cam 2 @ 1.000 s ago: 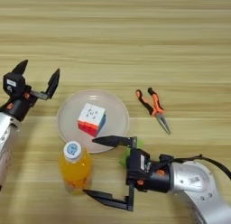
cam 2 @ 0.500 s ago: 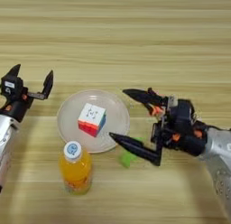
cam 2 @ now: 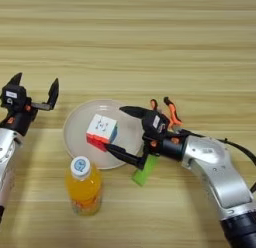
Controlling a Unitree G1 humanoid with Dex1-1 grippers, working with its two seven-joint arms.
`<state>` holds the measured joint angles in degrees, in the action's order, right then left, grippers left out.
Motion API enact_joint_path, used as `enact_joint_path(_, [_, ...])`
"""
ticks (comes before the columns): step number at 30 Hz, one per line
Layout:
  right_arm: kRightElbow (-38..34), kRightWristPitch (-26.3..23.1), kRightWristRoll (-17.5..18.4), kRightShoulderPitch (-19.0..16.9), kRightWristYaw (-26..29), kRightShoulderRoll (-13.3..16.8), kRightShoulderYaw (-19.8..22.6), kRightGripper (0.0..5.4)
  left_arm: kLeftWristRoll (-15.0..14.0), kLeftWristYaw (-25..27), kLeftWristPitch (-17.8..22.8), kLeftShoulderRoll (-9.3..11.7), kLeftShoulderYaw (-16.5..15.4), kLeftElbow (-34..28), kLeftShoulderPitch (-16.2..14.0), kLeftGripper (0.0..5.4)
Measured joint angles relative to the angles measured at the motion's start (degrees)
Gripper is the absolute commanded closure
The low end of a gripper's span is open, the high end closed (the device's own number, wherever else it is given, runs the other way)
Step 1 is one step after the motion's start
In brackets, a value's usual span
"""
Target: Move the objects on the table
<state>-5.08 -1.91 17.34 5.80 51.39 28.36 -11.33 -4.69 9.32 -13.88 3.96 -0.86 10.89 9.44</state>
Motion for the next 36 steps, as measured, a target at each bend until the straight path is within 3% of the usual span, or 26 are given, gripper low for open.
enact_joint_path(7, [4.96,-1.41,-6.56,3.88,-2.80,-2.66,-3.14,0.02,0.00,-0.29,-0.14,-0.11,-0.03,1.12,0.02,0.00])
enact_joint_path(18, [9.46,-2.64,-10.96,6.65,-4.67,-4.97,-5.09,0.02,-0.01,-0.25,-0.27,-0.64,0.12,1.26,0.02,0.00])
enact_joint_path(36, [9.52,-2.85,-12.56,6.74,-4.64,-5.92,-5.76,1.95,-0.01,-0.19,-0.27,-0.84,0.41,1.23,0.02,0.00])
